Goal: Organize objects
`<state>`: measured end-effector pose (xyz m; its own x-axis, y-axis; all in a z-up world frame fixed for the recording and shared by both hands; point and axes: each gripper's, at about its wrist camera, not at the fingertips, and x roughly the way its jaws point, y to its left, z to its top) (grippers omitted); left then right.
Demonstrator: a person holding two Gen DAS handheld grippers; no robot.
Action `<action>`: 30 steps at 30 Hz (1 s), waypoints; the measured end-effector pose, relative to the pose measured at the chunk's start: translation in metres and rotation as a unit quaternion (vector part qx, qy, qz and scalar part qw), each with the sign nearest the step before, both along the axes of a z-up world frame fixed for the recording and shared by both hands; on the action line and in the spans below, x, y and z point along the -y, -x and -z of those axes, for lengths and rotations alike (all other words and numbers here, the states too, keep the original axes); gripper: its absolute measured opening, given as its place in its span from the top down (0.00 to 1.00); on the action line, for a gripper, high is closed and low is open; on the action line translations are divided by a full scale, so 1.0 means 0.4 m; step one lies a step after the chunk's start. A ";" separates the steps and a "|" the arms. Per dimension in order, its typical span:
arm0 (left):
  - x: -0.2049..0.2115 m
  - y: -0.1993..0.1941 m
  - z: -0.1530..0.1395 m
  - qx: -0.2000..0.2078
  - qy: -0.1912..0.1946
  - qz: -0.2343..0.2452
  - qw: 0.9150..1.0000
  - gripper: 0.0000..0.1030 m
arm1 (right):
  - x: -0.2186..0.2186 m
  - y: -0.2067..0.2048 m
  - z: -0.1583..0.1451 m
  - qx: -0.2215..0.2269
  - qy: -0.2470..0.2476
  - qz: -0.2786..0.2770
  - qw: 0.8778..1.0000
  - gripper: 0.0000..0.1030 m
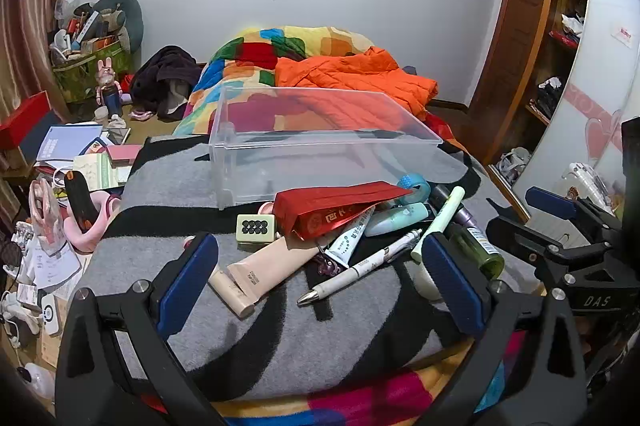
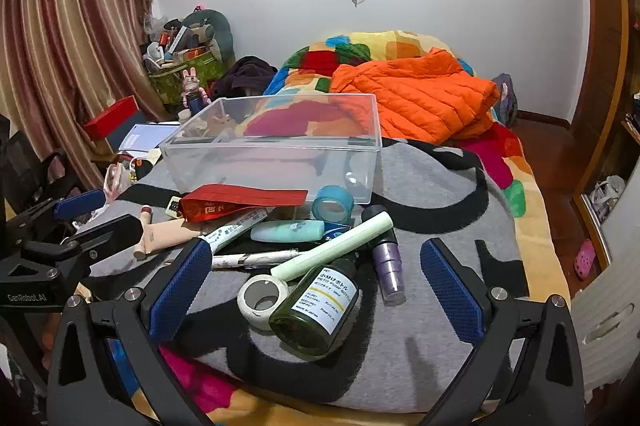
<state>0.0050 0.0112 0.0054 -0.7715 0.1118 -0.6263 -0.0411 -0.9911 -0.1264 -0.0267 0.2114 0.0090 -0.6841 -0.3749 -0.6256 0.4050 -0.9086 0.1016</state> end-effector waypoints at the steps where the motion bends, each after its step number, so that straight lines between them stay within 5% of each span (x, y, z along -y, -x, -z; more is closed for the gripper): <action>1: -0.001 -0.001 -0.001 -0.001 0.001 0.000 1.000 0.00 | 0.000 -0.001 -0.001 0.000 0.000 -0.001 1.000 0.00; 30: -0.005 -0.003 0.002 0.008 -0.009 0.009 1.000 0.00 | 0.011 -0.005 0.001 0.006 0.004 -0.001 1.000 0.00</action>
<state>0.0063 0.0133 0.0047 -0.7598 0.1376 -0.6355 -0.0568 -0.9877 -0.1458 -0.0248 0.2072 0.0084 -0.6753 -0.3818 -0.6310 0.4061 -0.9067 0.1141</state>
